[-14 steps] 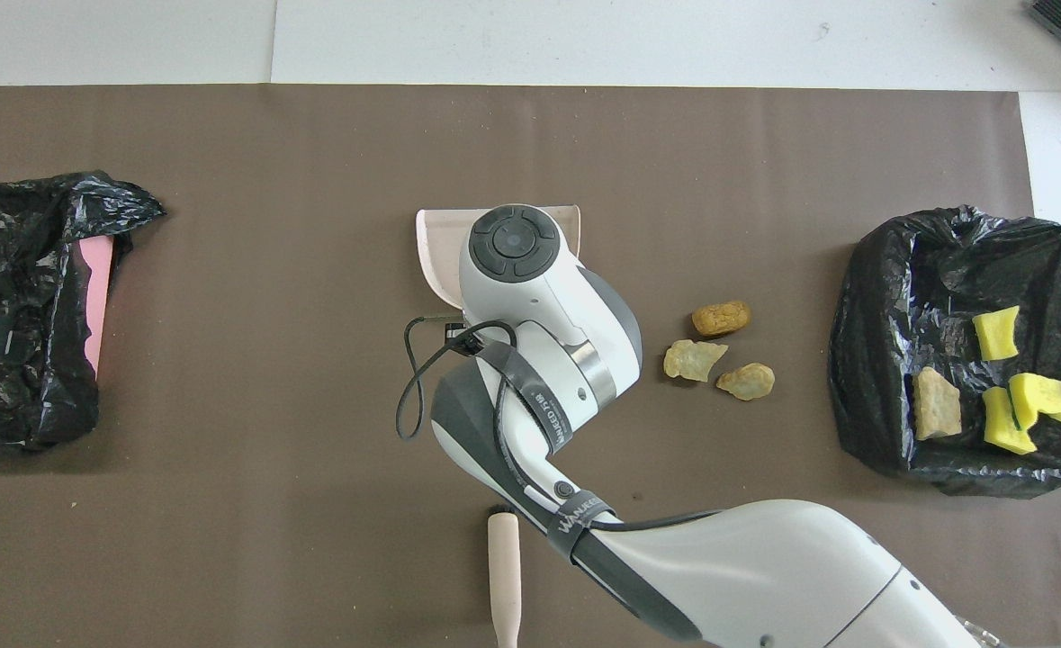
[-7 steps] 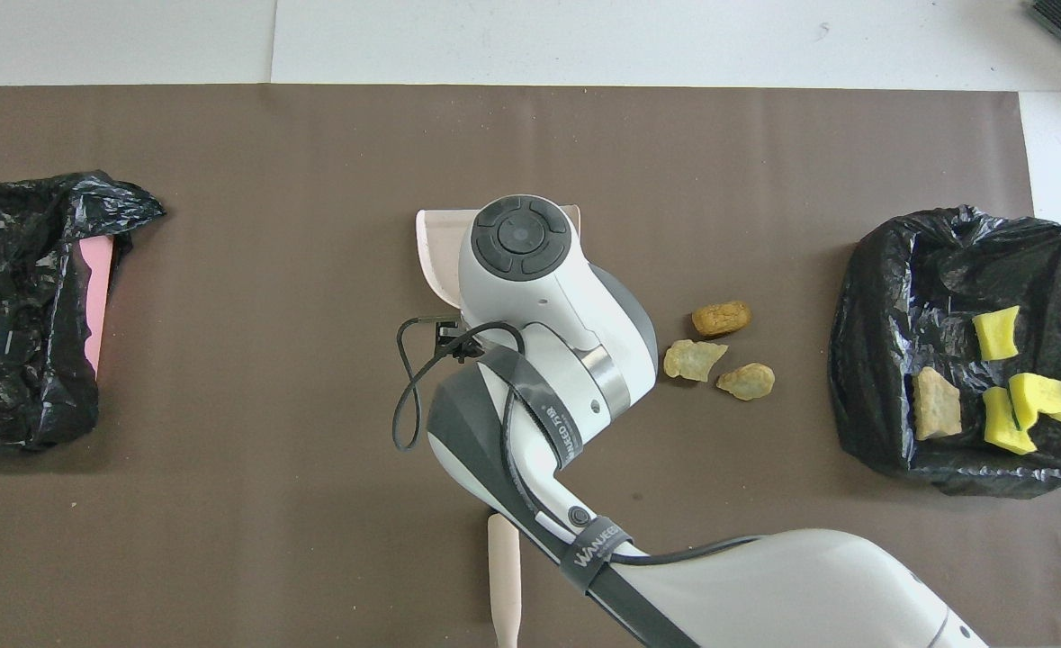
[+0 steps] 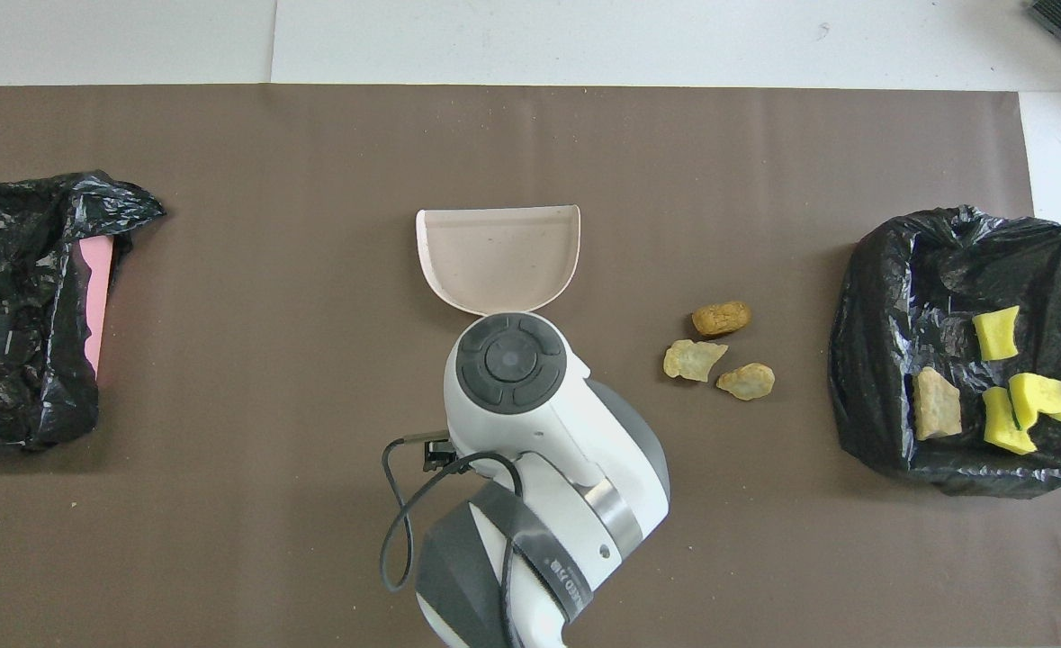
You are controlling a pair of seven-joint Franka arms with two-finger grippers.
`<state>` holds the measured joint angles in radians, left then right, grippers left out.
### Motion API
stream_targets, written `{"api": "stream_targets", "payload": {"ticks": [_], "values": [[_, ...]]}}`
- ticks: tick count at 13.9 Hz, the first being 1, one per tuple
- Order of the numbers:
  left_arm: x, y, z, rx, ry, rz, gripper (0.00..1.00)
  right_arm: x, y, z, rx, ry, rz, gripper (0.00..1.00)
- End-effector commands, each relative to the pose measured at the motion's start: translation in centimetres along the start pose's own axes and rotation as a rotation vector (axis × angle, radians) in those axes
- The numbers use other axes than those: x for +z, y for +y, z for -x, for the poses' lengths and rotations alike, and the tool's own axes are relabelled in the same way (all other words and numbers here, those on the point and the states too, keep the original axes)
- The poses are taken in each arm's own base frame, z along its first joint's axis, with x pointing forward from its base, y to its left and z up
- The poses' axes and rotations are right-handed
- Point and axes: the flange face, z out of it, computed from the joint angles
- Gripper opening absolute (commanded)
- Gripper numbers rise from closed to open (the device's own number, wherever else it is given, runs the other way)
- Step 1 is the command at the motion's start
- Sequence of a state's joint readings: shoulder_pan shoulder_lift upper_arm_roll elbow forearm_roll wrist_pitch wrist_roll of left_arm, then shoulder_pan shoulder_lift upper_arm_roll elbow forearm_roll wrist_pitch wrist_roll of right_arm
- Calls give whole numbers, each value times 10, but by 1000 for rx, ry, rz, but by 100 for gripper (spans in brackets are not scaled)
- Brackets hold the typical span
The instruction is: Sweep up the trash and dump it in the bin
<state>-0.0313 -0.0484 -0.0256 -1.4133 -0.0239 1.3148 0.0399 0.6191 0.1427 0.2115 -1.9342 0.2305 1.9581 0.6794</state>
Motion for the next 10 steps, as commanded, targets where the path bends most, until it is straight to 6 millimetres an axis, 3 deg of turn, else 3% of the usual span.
{"api": "stream_targets", "payload": {"ticks": [1,6,8,10], "values": [[-1,-4,5,-5,9,-19,100,33,29,68,15,19,-18,100],[0,-4,5,-5,8,-18,100,80,49,162,-35,6,-34,100],[-1,-4,5,-5,11,-19,100,85,50,171,-34,5,-52,100],[-1,-4,5,-5,9,-19,100,106,37,178,-28,14,-49,100]]}}
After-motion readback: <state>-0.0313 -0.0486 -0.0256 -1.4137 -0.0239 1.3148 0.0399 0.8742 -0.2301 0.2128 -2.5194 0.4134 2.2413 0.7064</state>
